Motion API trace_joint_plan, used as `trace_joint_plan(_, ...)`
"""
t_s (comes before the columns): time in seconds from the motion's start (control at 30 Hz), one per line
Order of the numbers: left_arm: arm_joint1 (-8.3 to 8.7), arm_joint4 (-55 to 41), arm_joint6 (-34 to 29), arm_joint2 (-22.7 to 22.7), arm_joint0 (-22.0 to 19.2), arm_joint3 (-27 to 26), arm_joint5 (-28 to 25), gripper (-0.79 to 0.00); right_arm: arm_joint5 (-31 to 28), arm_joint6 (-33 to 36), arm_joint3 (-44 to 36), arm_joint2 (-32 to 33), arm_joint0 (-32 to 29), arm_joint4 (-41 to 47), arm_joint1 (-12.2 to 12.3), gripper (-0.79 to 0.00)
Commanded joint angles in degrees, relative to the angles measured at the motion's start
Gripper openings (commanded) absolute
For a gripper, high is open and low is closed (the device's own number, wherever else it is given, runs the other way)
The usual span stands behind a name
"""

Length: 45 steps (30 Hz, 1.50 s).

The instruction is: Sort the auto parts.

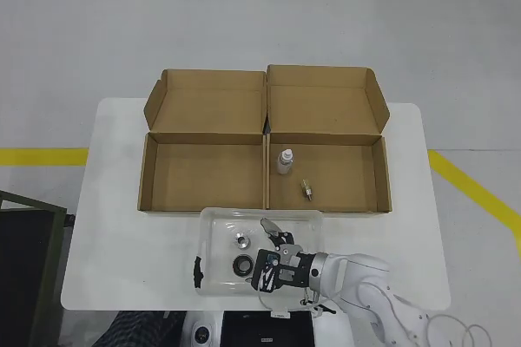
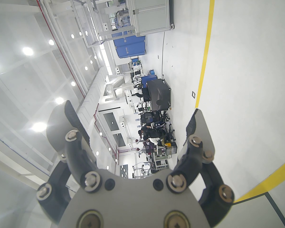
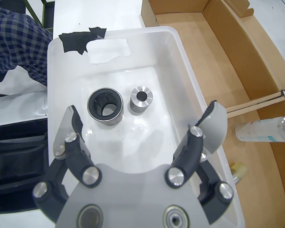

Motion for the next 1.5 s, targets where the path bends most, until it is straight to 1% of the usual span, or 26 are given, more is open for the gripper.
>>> trace_joint_plan(0.0, 0.0, 0.0, 0.0, 0.0, 0.0, 0.0, 0.0, 0.0, 0.3, -0.2, 0.2, 0.1, -0.1, 0.1, 0.0, 0.0)
trace_joint_plan(0.27, 0.0, 0.0, 0.0, 0.0, 0.0, 0.0, 0.0, 0.0, -3.2, 0.3, 0.2, -0.6, 0.6, -0.4, 0.2, 0.0)
trace_joint_plan(0.53, 0.0, 0.0, 0.0, 0.0, 0.0, 0.0, 0.0, 0.0, -4.0, 2.8, 1.3, -1.1, 2.5, 1.0, 0.0, 0.0)
trace_joint_plan(0.73, 0.0, 0.0, 0.0, 0.0, 0.0, 0.0, 0.0, 0.0, -4.9, 6.0, 1.7, -1.9, 3.4, 1.6, 0.0, 0.0)
trace_joint_plan(0.9, 0.0, 0.0, 0.0, 0.0, 0.0, 0.0, 0.0, 0.0, -5.6, 7.6, 2.1, -2.1, 3.4, 2.0, 0.1, -0.04)
trace_joint_plan(0.97, 0.0, 0.0, 0.0, 0.0, 0.0, 0.0, 0.0, 0.0, -5.8, 7.9, 2.4, -2.2, 3.5, 2.2, 0.1, -0.117)
trace_joint_plan(1.03, 0.0, 0.0, 0.0, 0.0, 0.0, 0.0, 0.0, 0.0, -6.1, 8.0, 2.9, -2.2, 3.7, 2.4, 0.2, -0.135)
trace_joint_plan(1.07, 0.0, 0.0, 0.0, 0.0, 0.0, 0.0, 0.0, 0.0, -6.1, 8.1, 3.1, -2.2, 3.8, 2.6, 0.2, -0.135)
trace_joint_plan(1.17, 0.0, 0.0, 0.0, 0.0, 0.0, 0.0, 0.0, 0.0, -6.8, 9.0, 3.7, -2.7, 4.3, 2.8, 0.2, -0.095)
trace_joint_plan(1.3, 0.0, 0.0, 0.0, 0.0, 0.0, 0.0, 0.0, 0.0, -7.3, 10.1, 4.7, -3.4, 5.1, 3.7, 0.0, -0.111)
trace_joint_plan(1.4, 0.0, 0.0, 0.0, 0.0, 0.0, 0.0, 0.0, 0.0, -7.5, 10.9, 5.3, -4.1, 5.8, 4.4, -0.1, -0.166)
trace_joint_plan(1.47, 0.0, 0.0, 0.0, 0.0, 0.0, 0.0, 0.0, 0.0, -7.6, 11.3, 5.8, -4.7, 6.4, 4.7, -0.2, -0.237)
